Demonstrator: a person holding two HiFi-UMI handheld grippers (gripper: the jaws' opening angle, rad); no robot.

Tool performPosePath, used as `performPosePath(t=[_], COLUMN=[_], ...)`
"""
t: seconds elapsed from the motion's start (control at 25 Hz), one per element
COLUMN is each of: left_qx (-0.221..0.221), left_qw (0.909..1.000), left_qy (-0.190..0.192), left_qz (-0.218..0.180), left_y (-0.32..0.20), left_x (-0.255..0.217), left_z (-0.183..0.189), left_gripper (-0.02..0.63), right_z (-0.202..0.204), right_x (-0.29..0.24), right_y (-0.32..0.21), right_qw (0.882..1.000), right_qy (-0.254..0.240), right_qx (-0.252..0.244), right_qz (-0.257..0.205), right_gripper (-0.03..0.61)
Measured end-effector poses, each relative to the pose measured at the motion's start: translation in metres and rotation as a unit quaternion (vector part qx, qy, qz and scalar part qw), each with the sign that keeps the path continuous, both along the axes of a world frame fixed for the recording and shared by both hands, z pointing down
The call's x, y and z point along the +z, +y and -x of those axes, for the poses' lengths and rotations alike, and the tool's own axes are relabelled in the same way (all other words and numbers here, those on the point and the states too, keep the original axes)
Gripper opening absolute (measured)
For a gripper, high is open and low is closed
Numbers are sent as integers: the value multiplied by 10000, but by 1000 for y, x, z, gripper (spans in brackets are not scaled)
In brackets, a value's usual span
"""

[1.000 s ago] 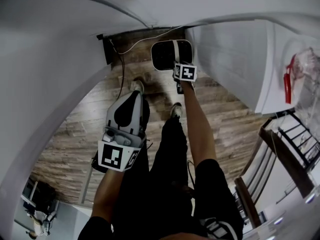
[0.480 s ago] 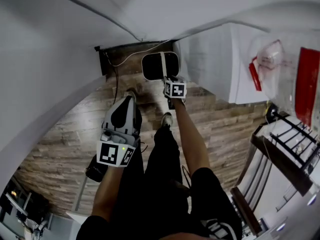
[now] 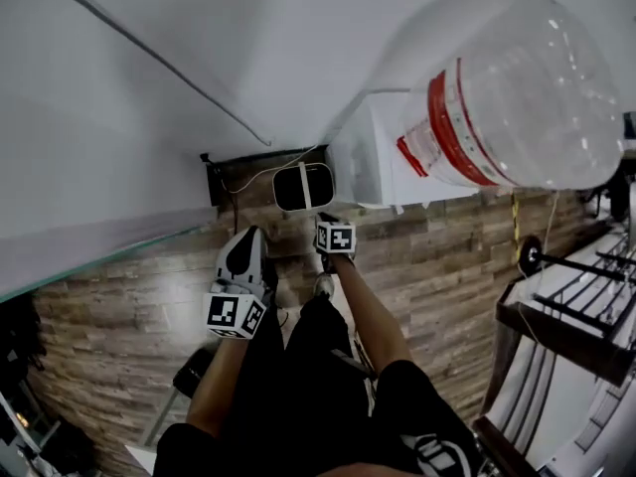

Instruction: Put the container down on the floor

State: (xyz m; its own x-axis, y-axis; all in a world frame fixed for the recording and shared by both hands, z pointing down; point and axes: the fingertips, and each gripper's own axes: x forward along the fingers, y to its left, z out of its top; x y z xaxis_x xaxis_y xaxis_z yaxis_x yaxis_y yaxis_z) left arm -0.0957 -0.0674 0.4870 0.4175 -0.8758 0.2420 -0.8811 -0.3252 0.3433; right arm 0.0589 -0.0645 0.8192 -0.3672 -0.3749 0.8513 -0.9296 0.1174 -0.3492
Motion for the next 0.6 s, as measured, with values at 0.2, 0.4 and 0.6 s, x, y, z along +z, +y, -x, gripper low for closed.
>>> performPosePath(t=[0.2, 0.4, 0.6], left_qx=[-240, -432, -595], left_qw=[9995, 9982, 9969], left_qy=[-70, -136, -196], left_qz=[-217, -402, -479], left_y=[27, 62, 89], left_x=[-28, -62, -85], left_z=[-21, -38, -47], left_gripper=[28, 28, 28], right_z=[-18, -28, -33], right_x=[-61, -124, -194], right_y=[9, 33, 44], right_qw=[9985, 9936, 9834], right_qy=[-263, -313, -553], right_qx=[-160, -675, -971], right_qz=[-444, -847, -1427], right_gripper=[37, 34, 35])
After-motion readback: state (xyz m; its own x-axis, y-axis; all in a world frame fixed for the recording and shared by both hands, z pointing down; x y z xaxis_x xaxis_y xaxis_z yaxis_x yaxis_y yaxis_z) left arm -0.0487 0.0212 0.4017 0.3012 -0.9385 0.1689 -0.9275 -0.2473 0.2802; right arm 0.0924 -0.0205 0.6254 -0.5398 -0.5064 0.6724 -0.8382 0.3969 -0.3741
